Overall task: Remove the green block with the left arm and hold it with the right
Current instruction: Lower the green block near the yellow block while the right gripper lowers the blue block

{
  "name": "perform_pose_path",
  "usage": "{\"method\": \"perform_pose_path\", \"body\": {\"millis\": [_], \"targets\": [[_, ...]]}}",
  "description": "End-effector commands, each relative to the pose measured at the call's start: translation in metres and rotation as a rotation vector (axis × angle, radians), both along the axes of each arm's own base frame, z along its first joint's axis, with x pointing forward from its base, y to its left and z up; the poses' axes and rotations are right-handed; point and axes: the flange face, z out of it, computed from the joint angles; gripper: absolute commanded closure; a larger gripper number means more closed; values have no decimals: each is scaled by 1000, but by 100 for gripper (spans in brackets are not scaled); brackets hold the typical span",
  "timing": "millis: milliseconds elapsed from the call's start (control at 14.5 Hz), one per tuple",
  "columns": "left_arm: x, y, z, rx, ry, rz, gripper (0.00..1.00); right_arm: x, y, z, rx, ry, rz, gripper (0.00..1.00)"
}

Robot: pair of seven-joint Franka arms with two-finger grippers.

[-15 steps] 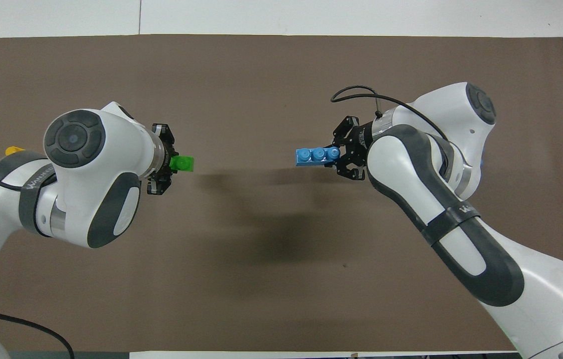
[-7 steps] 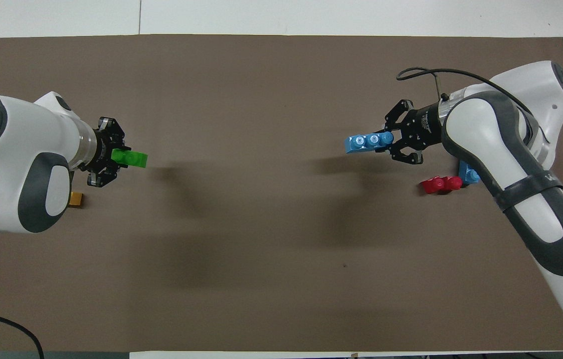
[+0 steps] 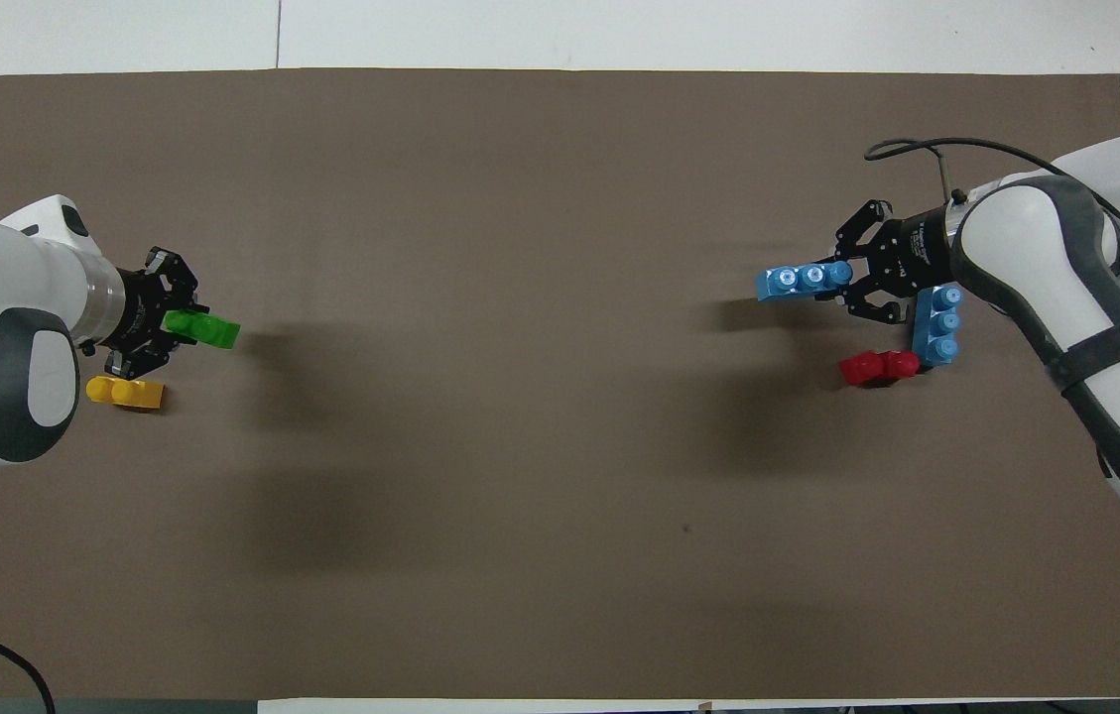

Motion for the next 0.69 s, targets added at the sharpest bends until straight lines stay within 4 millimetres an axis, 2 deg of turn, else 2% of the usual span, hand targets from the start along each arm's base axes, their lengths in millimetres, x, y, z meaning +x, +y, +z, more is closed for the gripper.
{"method": "perform_pose_path", "body": {"millis": [0,69,207,413,620], "targets": [[3,22,-17,-11,-17,-82,100,-2,-25,-10,-4,-8,31,100],[5,31,-24,-9,-22,-97,100,-2,-34,-14,-4,-14,32,100],[10,36,-34,-7,-37,-105,100,-3,-53,-24,-6,-13,13,100],[22,48,-49,-7,-45,-112,100,-2,-63,-27,-16,-26,-11,100],[35,57,-57,-5,-54,-108,100,-6,-64,-37,-32,-33,-27,100]]}}
